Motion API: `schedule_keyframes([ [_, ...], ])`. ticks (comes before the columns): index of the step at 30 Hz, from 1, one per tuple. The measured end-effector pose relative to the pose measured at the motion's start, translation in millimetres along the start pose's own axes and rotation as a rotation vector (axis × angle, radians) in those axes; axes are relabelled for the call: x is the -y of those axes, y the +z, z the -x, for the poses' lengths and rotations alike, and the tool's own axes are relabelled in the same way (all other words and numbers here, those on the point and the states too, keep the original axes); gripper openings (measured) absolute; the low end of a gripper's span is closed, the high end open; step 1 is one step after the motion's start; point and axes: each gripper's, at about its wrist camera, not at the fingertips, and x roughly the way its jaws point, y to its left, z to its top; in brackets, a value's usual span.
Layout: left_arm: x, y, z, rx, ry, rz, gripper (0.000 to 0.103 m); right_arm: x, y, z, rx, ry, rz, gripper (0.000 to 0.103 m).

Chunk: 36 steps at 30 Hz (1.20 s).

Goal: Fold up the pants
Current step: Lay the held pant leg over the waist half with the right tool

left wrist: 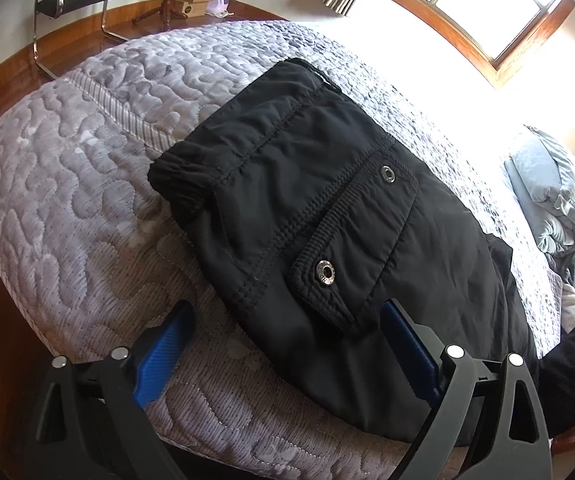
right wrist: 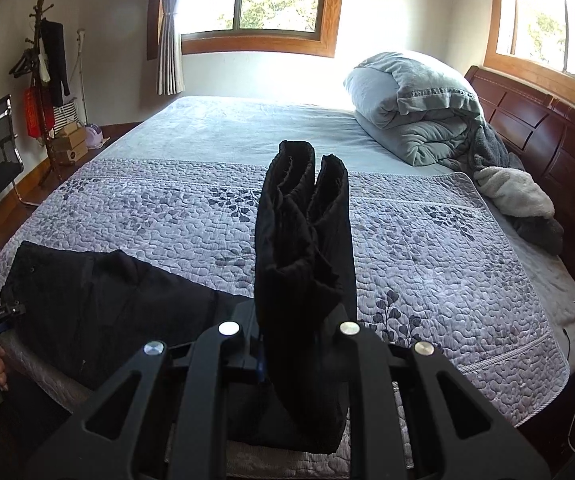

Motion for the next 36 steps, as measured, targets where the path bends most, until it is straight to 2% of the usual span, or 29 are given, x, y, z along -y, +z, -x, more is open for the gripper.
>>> schedule_keyframes([
  [6,-1,-3,4,0.000,-0.006,0.003,0.095,-32,-3,-10,-0.016,-0.023,0.089,0.015],
  [11,-1,-4,5,-0.002,-0.011,0.004,0.095,-70,-15,-22,-0.024,-0.086,0.227,0.015],
  [16,-1,-5,6,0.000,-0.016,0.010,0.095,-113,-35,-40,-0.038,-0.128,0.374,0.015],
  [26,-1,-6,8,-0.001,-0.023,0.016,0.095,-183,-91,-90,-0.122,-0.162,0.636,0.015],
  [33,-2,-6,8,-0.002,-0.028,0.020,0.095,-206,-119,-114,-0.179,-0.124,0.699,0.015],
  [36,-2,-6,7,-0.005,-0.029,0.021,0.095,-204,-123,-123,-0.219,-0.054,0.670,0.019],
])
